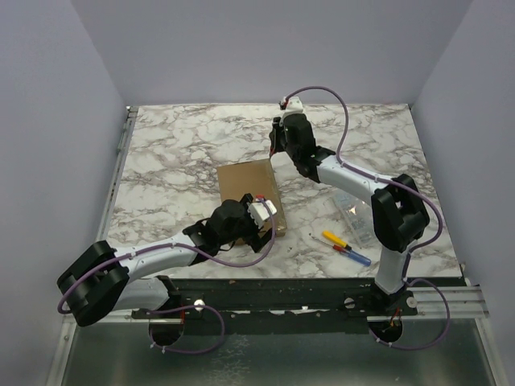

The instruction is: Unpack the express box

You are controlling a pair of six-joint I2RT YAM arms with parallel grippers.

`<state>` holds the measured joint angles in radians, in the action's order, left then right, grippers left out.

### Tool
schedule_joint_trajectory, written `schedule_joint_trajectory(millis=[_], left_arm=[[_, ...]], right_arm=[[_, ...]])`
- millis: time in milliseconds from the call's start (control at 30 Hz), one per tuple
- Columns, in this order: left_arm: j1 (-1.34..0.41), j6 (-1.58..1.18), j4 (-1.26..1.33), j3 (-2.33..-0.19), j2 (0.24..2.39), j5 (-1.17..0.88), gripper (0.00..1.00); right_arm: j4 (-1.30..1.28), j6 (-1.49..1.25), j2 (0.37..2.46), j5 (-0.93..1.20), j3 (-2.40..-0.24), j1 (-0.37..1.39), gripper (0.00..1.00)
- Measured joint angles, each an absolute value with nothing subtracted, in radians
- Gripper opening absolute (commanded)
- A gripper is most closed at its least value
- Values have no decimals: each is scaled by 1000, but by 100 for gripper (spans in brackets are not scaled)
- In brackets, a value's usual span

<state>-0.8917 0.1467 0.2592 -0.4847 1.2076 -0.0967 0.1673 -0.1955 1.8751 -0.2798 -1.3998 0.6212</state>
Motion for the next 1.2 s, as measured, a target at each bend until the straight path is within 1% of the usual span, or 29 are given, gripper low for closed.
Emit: schedule_joint_trajectory(millis=[567, 700, 900, 1200], left_arm=[[-892, 108, 261, -514, 1273, -72, 91], [-892, 109, 261, -514, 1273, -63, 91], [-892, 109, 261, -514, 1273, -60, 90], [-891, 109, 261, -515, 1273, -60, 89]], right_arm=[[90, -192, 1885, -313, -1405, 660, 0], [59, -192, 1854, -326, -1405, 660, 0], [66, -196, 1751, -326, -1367, 660, 0], [80, -209, 1744, -315, -1362, 660, 0]])
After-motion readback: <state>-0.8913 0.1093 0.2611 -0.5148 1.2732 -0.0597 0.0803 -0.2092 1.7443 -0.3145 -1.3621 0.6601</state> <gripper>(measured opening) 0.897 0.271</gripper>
